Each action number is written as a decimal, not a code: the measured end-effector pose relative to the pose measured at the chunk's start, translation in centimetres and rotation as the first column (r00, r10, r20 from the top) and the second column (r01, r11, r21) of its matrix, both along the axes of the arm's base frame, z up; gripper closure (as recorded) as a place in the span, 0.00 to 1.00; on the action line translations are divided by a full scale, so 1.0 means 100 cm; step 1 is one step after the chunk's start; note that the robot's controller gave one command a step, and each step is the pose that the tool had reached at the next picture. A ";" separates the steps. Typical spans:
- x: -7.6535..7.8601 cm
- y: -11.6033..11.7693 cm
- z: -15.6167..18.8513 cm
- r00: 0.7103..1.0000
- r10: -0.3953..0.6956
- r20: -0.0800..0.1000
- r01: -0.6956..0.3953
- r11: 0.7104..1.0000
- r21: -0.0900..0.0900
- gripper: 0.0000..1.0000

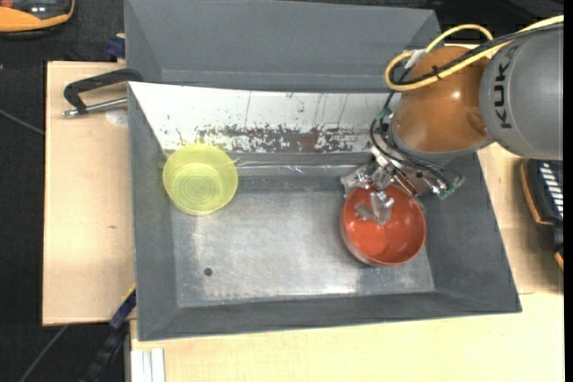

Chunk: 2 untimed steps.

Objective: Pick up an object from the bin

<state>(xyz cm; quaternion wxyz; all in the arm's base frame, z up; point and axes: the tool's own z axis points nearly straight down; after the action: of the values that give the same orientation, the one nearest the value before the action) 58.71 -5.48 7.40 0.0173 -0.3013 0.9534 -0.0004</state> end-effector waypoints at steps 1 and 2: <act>-0.039 -0.030 -0.002 1.000 -0.020 0.000 0.020 1.000 0.002 1.00; 0.006 -0.029 0.120 0.999 -0.030 0.016 0.030 1.000 0.002 1.00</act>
Offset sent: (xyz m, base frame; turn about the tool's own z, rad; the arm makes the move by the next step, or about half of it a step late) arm -0.0393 -0.0288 -0.0040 0.0147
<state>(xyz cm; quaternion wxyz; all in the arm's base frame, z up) 59.32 -8.42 19.38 0.0253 -0.2871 0.9576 -0.0021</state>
